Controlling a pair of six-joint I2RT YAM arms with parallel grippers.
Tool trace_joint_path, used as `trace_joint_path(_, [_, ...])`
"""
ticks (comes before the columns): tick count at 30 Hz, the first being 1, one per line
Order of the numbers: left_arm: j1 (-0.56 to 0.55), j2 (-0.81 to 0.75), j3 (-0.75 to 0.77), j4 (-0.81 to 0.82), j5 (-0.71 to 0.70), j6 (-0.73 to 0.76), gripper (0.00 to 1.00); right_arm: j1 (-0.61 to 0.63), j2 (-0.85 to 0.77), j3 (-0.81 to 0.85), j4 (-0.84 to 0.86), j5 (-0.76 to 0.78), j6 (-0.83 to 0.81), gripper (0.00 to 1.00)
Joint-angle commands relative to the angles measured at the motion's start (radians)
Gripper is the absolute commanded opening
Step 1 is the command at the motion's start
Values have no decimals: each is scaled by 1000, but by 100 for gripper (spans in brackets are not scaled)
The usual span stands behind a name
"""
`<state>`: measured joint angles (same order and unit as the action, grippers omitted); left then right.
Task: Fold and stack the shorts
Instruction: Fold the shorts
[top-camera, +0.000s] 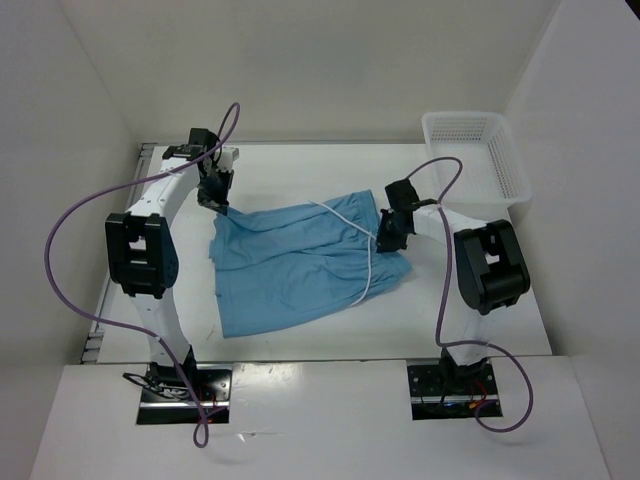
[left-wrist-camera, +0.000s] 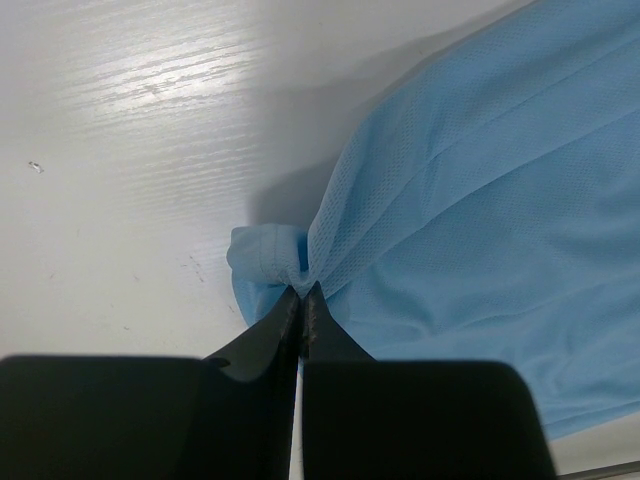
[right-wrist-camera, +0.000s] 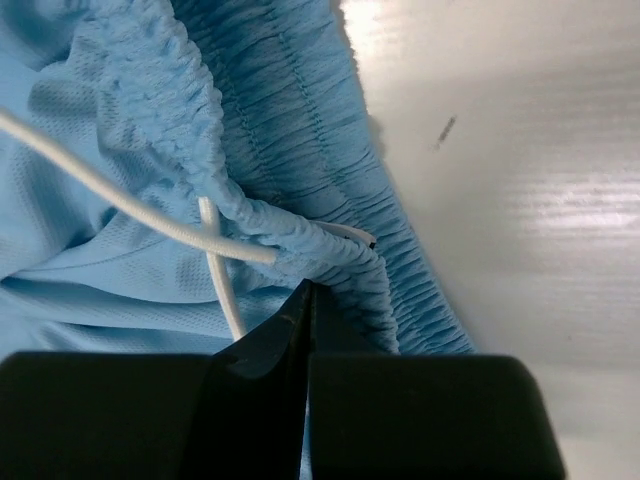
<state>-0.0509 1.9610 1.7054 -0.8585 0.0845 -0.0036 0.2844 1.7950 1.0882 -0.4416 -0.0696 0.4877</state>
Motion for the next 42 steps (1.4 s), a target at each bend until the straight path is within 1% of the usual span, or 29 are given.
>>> trace_joint_path(1, [5,-43,-4,18,21,4,0,-1,55,10,41,30,34,0])
trace_joint_path(5, [5,-43,-13,18,21,4,0,-10,0,-11,63,-8,43,0])
trace_joint_path(6, [5,-43,-13,18,21,4,0,-10,-9,4,23,-25,43,0])
trace_joint_path(9, [5,-43,-13,18,30,4,0,-10,-66,91,-35,-68,43,0])
trace_joint_path(11, [5,-43,-13,18,31,4,0,-10,-103,134,-36,-81,43,0])
trace_joint_path(12, [5,-53,-13,18,31,4,0,-10,-118,189,-36,-81,43,3])
trace_joint_path(14, [5,-53,-13,18,31,4,0,-10,-128,243,-5,-81,20,11])
trace_joint_path(15, [5,-53,-13,18,40,4,0,-10,-128,303,6,-81,8,16])
trace_joint_path(16, [5,-53,-13,18,40,4,0,-10,-68,341,6,-64,-6,30])
trace_joint_path(17, [5,-53,-13,18,40,4,0,-10,-27,387,-20,-55,-29,38])
trace_joint_path(18, [5,-53,-13,18,40,4,0,-20,18,485,-38,-55,-43,44])
trace_joint_path(19, [5,-53,-13,9,40,4,0,-21,65,533,-57,-55,-53,54])
trace_joint_path(20, [5,-53,-3,9,40,4,0,-31,161,629,-98,-65,-72,59])
trace_joint_path(22, [5,-53,-3,9,40,4,0,-31,252,717,-130,-88,-95,67])
trace_joint_path(23, [5,-53,6,9,40,4,0,-31,333,758,-163,-78,-95,69])
trace_joint_path(24, [5,-44,7,9,40,4,0,-31,369,827,-172,-78,-95,72])
trace_joint_path(25, [5,-44,7,0,40,4,0,-31,400,855,-172,-47,-95,74])
trace_joint_path(26, [5,-43,7,-1,40,4,0,-31,452,909,-183,-38,-95,75])
trace_joint_path(29, [5,-34,16,-1,40,4,0,-31,535,1001,-207,8,-95,80])
trace_joint_path(31, [5,-34,16,-1,40,4,0,-31,564,1056,-217,27,-95,80])
trace_joint_path(36, [5,-25,25,-10,40,4,0,-31,584,1056,-229,50,-115,81])
trace_joint_path(39, [5,-25,25,-10,40,4,0,-31,572,1001,-229,59,-136,81])
trace_joint_path(42, [5,-16,25,-10,40,4,0,-40,549,900,-191,85,-147,82])
